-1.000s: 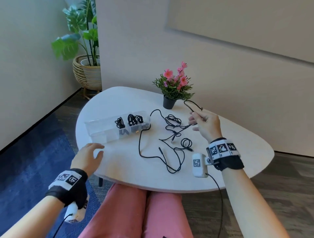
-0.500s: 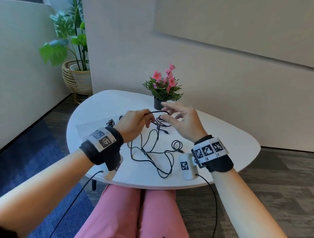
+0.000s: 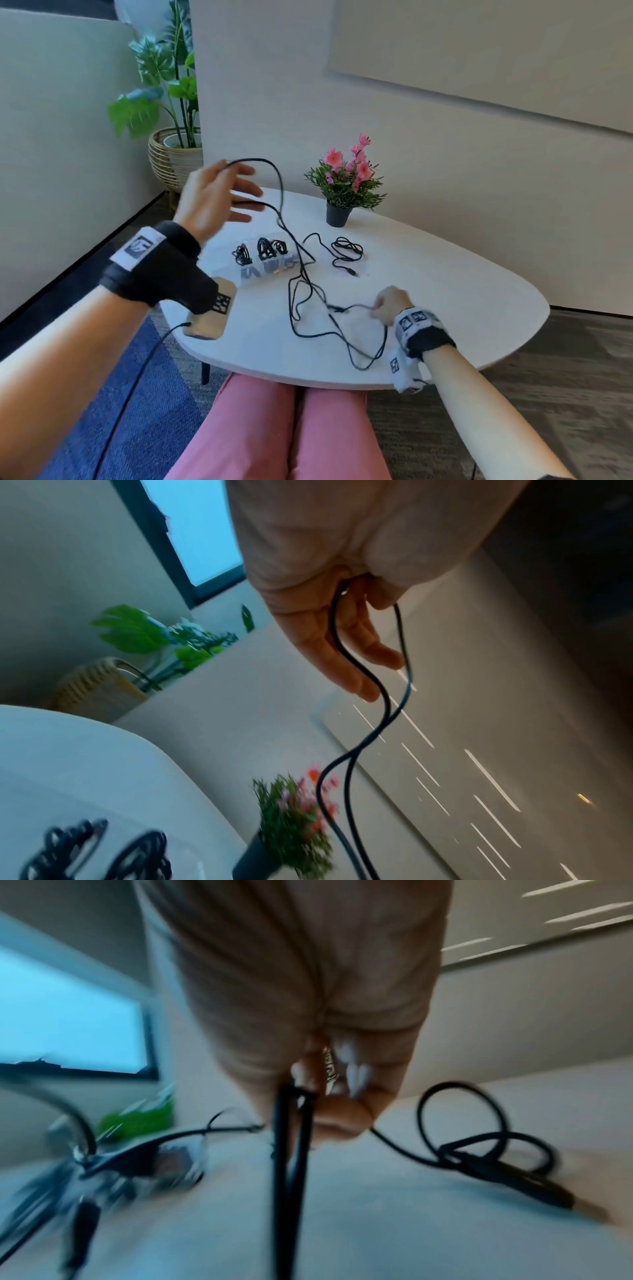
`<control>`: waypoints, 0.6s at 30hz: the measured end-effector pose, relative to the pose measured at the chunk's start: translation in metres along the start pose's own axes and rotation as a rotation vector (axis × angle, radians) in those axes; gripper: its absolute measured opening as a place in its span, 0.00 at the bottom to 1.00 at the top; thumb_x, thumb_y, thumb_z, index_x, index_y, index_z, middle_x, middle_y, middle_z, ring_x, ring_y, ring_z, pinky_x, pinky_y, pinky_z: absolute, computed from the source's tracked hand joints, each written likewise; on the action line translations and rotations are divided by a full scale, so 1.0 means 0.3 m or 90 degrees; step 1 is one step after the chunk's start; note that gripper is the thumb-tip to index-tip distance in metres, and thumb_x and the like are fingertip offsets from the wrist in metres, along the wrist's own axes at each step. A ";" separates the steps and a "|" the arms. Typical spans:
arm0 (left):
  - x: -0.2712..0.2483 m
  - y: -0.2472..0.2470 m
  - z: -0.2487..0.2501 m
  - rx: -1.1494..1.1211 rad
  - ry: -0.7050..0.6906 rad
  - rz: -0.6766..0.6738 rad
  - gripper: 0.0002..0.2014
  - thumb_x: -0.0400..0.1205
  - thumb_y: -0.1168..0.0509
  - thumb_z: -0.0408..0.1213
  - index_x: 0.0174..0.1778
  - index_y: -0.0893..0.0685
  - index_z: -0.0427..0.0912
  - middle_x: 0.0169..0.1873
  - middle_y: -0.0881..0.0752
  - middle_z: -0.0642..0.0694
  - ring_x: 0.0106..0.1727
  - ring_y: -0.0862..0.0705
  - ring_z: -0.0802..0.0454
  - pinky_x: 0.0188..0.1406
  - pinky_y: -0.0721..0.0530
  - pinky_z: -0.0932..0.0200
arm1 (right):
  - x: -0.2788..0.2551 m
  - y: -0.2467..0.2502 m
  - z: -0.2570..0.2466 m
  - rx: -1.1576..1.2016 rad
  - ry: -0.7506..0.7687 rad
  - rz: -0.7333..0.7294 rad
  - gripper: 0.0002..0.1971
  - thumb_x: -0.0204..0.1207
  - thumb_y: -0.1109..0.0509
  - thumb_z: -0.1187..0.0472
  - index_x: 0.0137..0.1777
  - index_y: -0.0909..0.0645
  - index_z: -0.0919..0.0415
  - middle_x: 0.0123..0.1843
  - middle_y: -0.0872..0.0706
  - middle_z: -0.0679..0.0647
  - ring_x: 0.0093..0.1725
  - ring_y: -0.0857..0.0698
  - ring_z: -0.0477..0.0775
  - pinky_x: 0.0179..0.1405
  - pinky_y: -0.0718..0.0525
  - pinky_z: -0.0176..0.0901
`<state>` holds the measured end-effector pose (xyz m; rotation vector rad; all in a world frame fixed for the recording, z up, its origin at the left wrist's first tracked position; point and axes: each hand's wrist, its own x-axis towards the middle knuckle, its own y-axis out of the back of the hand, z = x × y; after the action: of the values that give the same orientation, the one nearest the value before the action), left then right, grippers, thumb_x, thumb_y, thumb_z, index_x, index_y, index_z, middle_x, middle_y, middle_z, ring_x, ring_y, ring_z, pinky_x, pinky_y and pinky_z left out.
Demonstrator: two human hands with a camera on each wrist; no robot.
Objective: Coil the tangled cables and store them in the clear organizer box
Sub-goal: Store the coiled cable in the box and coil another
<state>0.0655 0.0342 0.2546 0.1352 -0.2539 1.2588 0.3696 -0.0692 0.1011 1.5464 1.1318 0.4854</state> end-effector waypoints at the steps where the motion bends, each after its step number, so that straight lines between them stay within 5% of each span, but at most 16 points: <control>1: 0.013 0.035 0.001 -0.011 -0.003 0.033 0.13 0.87 0.50 0.38 0.48 0.20 0.43 0.29 0.13 0.48 0.32 0.10 0.47 0.25 0.17 0.60 | 0.011 0.037 0.027 0.060 -0.044 0.061 0.12 0.73 0.27 0.60 0.44 0.13 0.72 0.42 0.10 0.63 0.36 0.17 0.55 0.36 0.18 0.42; 4: 0.034 0.113 0.004 -0.033 -0.013 0.096 0.13 0.87 0.52 0.36 0.53 0.21 0.43 0.34 0.14 0.46 0.32 0.10 0.49 0.25 0.15 0.60 | 0.027 0.145 0.086 0.176 -0.122 0.233 0.18 0.78 0.32 0.57 0.34 0.15 0.71 0.32 0.13 0.66 0.31 0.17 0.59 0.33 0.21 0.43; 7: 0.039 0.170 0.018 -0.080 -0.001 0.136 0.13 0.87 0.52 0.36 0.51 0.21 0.45 0.34 0.12 0.46 0.32 0.10 0.49 0.27 0.14 0.60 | 0.065 0.214 0.156 0.265 -0.164 0.324 0.18 0.80 0.35 0.57 0.40 0.12 0.73 0.40 0.10 0.68 0.41 0.11 0.65 0.46 0.13 0.51; 14: 0.071 0.353 0.020 -0.123 0.073 0.274 0.11 0.86 0.52 0.35 0.51 0.24 0.42 0.27 0.10 0.53 0.30 0.10 0.51 0.24 0.14 0.65 | 0.078 0.281 0.247 0.105 -0.286 0.243 0.23 0.79 0.38 0.46 0.46 0.16 0.69 0.47 0.13 0.66 0.50 0.15 0.65 0.47 0.20 0.48; 18: 0.062 0.320 -0.006 -0.103 0.094 0.242 0.12 0.85 0.52 0.30 0.48 0.22 0.41 0.24 0.11 0.52 0.28 0.10 0.53 0.24 0.14 0.65 | 0.075 0.304 0.177 0.201 -0.272 0.202 0.24 0.80 0.37 0.48 0.39 0.12 0.69 0.35 0.11 0.61 0.28 0.19 0.58 0.28 0.23 0.41</control>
<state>-0.0203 0.0810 0.2541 -0.1511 -0.2602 1.6103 0.4585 -0.0723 0.1623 2.0045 0.6552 0.1680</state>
